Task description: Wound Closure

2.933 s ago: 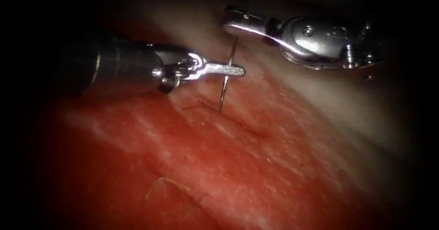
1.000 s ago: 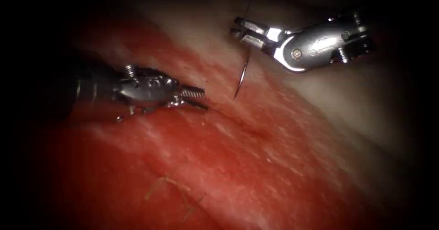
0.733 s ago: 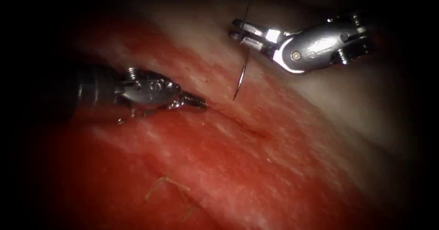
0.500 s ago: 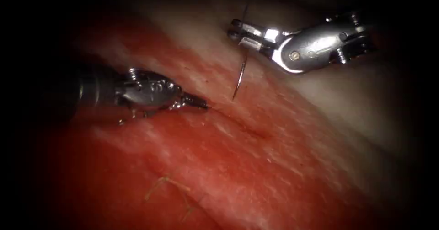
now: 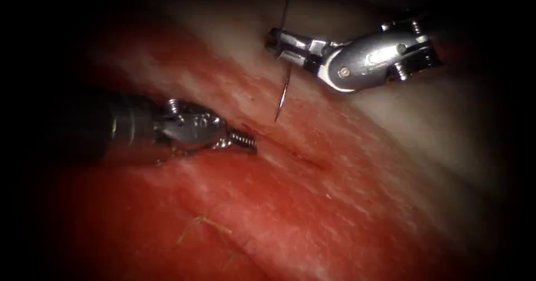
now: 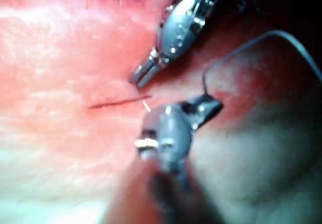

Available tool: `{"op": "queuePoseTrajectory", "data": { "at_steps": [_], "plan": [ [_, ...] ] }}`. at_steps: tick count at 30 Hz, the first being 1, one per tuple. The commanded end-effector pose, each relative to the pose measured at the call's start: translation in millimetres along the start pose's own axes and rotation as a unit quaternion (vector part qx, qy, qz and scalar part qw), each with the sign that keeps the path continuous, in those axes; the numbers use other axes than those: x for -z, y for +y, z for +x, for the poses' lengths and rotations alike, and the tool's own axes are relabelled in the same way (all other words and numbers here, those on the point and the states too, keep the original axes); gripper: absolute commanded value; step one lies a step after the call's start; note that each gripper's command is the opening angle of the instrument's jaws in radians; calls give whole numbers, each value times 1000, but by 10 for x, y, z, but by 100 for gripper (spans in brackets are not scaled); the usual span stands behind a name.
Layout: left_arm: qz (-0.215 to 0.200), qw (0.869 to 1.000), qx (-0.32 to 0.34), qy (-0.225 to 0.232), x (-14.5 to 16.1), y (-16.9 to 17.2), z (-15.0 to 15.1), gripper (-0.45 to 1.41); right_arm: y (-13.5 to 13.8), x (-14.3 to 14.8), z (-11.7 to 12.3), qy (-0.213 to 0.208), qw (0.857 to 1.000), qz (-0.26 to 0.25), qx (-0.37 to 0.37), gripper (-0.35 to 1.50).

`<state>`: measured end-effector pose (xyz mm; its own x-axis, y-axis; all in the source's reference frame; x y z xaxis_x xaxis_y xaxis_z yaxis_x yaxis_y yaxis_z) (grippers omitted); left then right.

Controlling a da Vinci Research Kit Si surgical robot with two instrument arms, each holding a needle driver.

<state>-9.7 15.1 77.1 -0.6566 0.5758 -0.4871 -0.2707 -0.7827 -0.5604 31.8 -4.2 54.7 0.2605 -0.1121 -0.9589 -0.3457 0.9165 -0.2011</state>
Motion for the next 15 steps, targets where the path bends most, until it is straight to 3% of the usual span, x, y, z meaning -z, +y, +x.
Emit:
{"op": "queuePoseTrajectory", "data": {
  "at_steps": [1, 15],
  "plan": [
    [-4, 1000, -1, -5, -14, 0, -5, -13, -7, -6, -3, 2, 1000, 2, 3, -35],
    [-13, 999, 9, -35, -24, -2, -23, 2, -14, -9, -11, 2, 999, 10, 52, -35]
  ]
}}
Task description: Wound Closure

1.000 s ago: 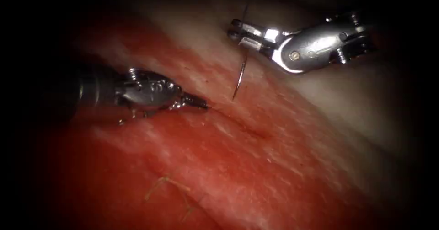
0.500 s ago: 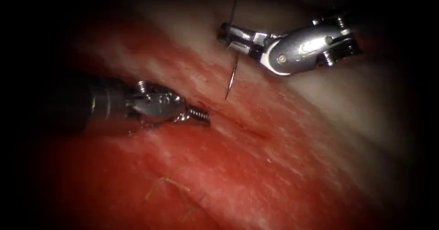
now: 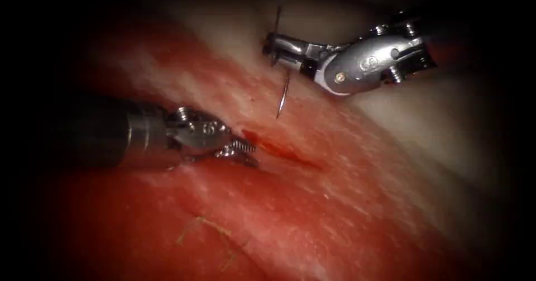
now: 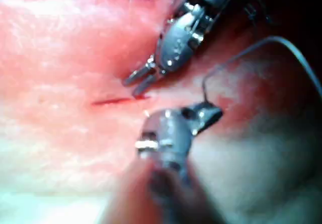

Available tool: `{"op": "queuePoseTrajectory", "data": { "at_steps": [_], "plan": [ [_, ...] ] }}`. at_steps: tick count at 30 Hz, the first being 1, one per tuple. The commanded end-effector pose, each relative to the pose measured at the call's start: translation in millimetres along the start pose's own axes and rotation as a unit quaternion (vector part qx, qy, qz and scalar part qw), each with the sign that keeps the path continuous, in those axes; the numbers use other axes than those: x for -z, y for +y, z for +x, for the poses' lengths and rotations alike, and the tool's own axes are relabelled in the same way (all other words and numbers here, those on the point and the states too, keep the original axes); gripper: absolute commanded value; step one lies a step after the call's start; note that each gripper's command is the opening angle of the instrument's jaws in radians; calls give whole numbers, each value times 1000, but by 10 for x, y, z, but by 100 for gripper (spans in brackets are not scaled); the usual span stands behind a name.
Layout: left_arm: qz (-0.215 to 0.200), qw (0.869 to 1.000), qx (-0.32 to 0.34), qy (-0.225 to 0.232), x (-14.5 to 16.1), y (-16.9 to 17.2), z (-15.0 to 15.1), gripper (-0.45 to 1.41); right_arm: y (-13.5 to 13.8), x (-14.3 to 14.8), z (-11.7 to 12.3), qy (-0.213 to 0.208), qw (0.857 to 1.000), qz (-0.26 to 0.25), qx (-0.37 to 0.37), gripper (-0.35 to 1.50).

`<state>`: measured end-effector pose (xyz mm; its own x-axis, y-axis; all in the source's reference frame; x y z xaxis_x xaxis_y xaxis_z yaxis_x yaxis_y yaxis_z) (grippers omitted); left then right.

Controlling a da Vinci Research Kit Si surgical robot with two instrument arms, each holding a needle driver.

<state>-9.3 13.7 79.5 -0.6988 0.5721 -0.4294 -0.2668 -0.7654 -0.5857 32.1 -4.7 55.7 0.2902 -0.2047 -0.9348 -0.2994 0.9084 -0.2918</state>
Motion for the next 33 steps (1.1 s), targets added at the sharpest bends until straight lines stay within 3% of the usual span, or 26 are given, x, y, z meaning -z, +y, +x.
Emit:
{"op": "queuePoseTrajectory", "data": {
  "at_steps": [1, 33],
  "plan": [
    [-1, 1000, 0, 0, -7, 1, -1, 2, -8, -7, -3, 2, 1000, 1, 2, -35],
    [-2, 1000, 0, -2, -5, 2, 0, 9, -25, -9, -23, -1, 999, 14, 48, -35]
  ]
}}
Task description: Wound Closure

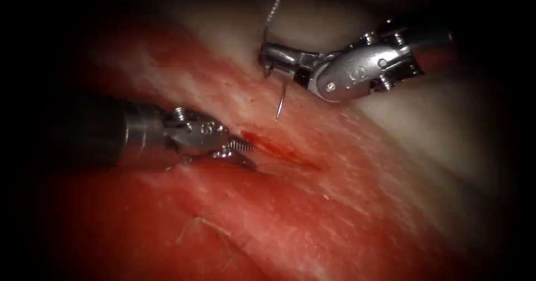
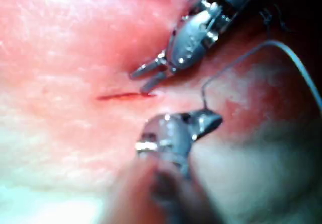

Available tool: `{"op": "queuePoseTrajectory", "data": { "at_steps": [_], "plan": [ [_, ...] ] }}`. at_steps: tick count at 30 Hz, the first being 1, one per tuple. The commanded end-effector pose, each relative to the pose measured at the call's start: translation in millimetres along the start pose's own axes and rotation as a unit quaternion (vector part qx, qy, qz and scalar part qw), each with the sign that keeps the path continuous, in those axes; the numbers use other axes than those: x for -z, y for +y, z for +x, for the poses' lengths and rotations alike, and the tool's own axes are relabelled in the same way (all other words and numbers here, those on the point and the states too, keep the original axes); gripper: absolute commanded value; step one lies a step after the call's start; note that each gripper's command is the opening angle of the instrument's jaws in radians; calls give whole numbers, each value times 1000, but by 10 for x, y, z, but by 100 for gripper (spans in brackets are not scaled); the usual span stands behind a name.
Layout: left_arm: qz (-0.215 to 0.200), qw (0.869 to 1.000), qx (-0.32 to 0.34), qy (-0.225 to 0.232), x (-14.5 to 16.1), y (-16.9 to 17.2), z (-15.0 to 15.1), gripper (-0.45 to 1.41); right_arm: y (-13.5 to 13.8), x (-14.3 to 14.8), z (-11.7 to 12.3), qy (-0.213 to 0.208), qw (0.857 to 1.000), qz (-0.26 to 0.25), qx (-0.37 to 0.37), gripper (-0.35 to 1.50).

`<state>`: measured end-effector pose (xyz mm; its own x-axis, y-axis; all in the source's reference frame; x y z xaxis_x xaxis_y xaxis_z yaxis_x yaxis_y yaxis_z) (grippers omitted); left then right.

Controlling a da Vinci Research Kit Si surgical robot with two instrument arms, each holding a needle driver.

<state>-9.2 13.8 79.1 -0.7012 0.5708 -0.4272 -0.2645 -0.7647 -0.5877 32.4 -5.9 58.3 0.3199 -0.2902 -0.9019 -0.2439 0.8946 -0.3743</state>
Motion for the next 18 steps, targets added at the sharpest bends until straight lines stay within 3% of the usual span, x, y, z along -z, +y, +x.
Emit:
{"op": "queuePoseTrajectory", "data": {
  "at_steps": [1, 18],
  "plan": [
    [-1, 1000, 0, 0, -8, 1, -1, 9, -6, -6, -2, 1, 1000, 0, 1, -35],
    [-1, 1000, 3, 0, -9, 2, 0, 9, -13, -6, -3, -1, 1000, 8, 27, -35]
  ]
}}
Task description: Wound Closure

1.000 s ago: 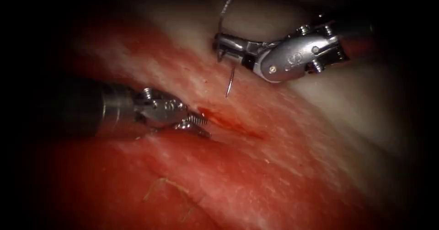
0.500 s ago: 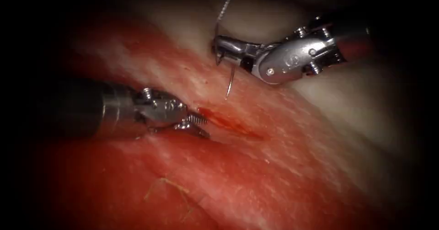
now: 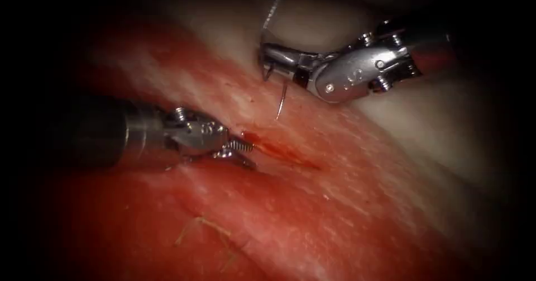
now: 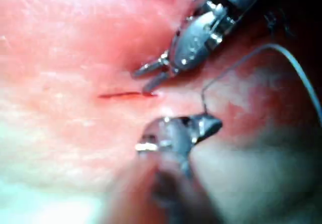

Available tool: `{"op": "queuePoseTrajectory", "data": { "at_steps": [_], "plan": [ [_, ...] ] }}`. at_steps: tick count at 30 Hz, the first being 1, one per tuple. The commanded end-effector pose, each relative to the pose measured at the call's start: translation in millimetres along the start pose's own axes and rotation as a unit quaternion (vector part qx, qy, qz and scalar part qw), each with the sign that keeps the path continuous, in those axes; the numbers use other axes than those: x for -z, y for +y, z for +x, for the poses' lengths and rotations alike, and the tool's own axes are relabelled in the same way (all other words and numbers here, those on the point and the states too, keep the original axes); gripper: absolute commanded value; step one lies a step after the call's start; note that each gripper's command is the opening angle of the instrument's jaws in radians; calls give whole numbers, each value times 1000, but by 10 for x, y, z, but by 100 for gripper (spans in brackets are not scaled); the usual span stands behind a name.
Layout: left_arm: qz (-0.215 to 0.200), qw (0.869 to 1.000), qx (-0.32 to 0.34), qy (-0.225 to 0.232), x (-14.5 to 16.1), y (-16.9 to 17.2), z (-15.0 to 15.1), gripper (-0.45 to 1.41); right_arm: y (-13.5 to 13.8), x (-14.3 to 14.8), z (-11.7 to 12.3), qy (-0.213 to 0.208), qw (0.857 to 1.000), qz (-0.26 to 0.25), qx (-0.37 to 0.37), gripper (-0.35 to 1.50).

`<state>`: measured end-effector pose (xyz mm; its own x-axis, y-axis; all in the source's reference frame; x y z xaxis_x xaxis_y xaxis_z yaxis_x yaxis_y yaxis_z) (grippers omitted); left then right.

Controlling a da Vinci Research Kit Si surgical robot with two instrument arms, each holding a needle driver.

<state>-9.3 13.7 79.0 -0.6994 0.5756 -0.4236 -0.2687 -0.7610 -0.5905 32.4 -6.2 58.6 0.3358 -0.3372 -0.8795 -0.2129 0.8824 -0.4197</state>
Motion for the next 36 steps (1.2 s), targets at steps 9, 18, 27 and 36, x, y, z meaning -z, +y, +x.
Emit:
{"op": "queuePoseTrajectory", "data": {
  "at_steps": [9, 18, 27, 36],
  "plan": [
    [-1, 1000, 0, 0, -8, 0, -1, 9, -22, -7, 2, 18, 999, 23, 35, -35],
    [-1, 1000, 0, 0, -8, -1, -1, 9, -48, -3, 23, 47, 993, 42, 99, -35],
    [-1, 1000, -1, -1, -9, -1, -1, 9, -58, -1, 22, 41, 997, 32, 50, -35],
    [-1, 1000, -1, -1, -9, -1, -1, 9, -43, 6, 16, 42, 999, 5, -33, -35]
  ]
}}
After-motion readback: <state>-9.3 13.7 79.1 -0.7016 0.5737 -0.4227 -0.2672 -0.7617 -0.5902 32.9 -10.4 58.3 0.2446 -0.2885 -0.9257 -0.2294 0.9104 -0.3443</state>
